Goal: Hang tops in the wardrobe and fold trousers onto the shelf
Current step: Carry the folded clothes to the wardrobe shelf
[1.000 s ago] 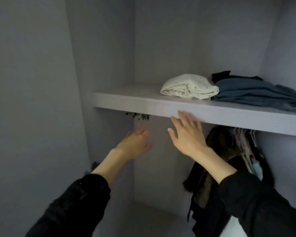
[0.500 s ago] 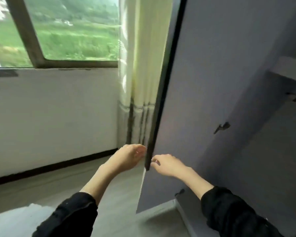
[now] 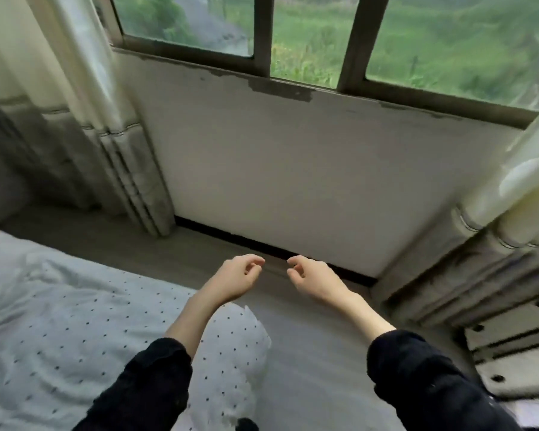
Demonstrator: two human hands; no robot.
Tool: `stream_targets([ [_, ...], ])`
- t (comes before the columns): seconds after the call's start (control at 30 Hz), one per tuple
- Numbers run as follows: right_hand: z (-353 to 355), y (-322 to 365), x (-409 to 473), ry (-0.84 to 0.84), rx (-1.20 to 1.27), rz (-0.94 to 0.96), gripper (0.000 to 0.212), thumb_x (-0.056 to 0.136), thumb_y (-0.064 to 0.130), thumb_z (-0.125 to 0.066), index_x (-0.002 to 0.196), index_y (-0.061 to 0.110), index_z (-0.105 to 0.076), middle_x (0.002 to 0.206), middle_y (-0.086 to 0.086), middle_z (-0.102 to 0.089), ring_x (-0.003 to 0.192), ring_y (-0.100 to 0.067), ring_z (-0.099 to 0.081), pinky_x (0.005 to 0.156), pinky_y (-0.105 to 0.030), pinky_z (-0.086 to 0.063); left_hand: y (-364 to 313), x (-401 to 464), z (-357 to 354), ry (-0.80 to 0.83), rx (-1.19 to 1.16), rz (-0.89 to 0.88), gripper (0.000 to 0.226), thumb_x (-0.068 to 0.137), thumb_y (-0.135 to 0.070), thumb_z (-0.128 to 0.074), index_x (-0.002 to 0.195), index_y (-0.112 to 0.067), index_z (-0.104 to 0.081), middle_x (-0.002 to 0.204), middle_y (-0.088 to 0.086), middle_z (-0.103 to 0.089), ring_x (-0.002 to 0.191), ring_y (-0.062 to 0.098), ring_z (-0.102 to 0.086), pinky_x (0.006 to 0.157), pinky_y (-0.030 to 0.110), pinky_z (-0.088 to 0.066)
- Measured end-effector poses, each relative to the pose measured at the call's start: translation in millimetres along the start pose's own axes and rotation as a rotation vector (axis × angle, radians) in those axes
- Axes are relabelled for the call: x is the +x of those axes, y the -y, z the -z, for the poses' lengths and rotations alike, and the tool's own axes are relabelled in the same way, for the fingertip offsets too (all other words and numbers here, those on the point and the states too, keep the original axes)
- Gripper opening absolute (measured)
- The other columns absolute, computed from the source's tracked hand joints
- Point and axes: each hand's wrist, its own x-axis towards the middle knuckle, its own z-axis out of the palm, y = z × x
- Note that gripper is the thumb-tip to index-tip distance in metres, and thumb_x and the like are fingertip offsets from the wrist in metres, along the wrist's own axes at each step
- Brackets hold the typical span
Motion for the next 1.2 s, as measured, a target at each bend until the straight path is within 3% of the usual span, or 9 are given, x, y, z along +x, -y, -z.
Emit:
stream_targets([
  [0.4, 19, 82, 259, 0.262, -0.119, 0.378, 0.046, 0.099, 0.028, -0.038, 0.144, 0.021, -0.03, 0.13, 0.002, -0.056, 0.117, -0.021, -0.052, 0.098, -0.033, -0.041, 108, 134, 94, -0.366, -0.266, 0.394, 0.028, 0.097, -0.025, -0.045, 0.12, -0.026, -0.06, 0.114, -0.005, -0.063, 0.103, 0.01, -0.056, 0.084, 0.019, -0.041],
  [0.57, 38, 120, 361, 0.305, -0.189, 0.559, 0.051, 0.098, 0.029, -0.04, 0.146, 0.023, -0.026, 0.134, 0.001, -0.053, 0.118, -0.021, -0.053, 0.1, -0.032, -0.04, 113, 219, 130, -0.602, -0.285, 0.465, 0.028, 0.097, -0.02, -0.047, 0.121, -0.019, -0.061, 0.113, 0.0, -0.066, 0.091, 0.008, -0.055, 0.074, 0.011, -0.035],
  [0.7, 37, 172, 426, 0.406, -0.238, 0.693, 0.05, 0.098, 0.027, -0.041, 0.146, 0.021, -0.027, 0.133, -0.001, -0.053, 0.118, -0.023, -0.052, 0.1, -0.034, -0.04, 126, 239, 169, -0.707, -0.343, 0.572, 0.03, 0.097, -0.019, -0.045, 0.123, -0.017, -0.059, 0.116, 0.0, -0.064, 0.098, 0.014, -0.058, 0.08, 0.015, -0.039],
  [0.8, 13, 221, 459, 0.502, -0.267, 0.806, 0.05, 0.098, 0.026, -0.041, 0.145, 0.02, -0.028, 0.133, -0.001, -0.054, 0.118, -0.023, -0.052, 0.1, -0.033, -0.04, 153, 218, 194, -0.804, -0.371, 0.713, 0.03, 0.098, -0.019, -0.042, 0.125, -0.016, -0.057, 0.121, -0.003, -0.061, 0.11, 0.016, -0.056, 0.09, 0.019, -0.039],
  [0.93, -38, 300, 489, 0.63, -0.279, 0.971, 0.048, 0.097, 0.025, -0.044, 0.143, 0.018, -0.03, 0.13, -0.002, -0.056, 0.114, -0.027, -0.056, 0.097, -0.034, -0.042, 207, 189, 220, -0.887, -0.411, 0.889, 0.029, 0.098, -0.024, -0.041, 0.122, -0.022, -0.059, 0.121, -0.004, -0.061, 0.109, 0.015, -0.057, 0.094, 0.027, -0.044],
  [1.2, -131, 514, 572, 0.713, -0.337, 1.17, 0.045, 0.096, 0.021, -0.045, 0.14, 0.013, -0.034, 0.123, -0.01, -0.061, 0.111, -0.035, -0.055, 0.095, -0.038, -0.042, 336, 176, 364, -1.05, -0.399, 1.0, 0.029, 0.099, -0.021, -0.043, 0.122, -0.016, -0.06, 0.124, -0.002, -0.061, 0.11, 0.015, -0.057, 0.089, 0.02, -0.04],
])
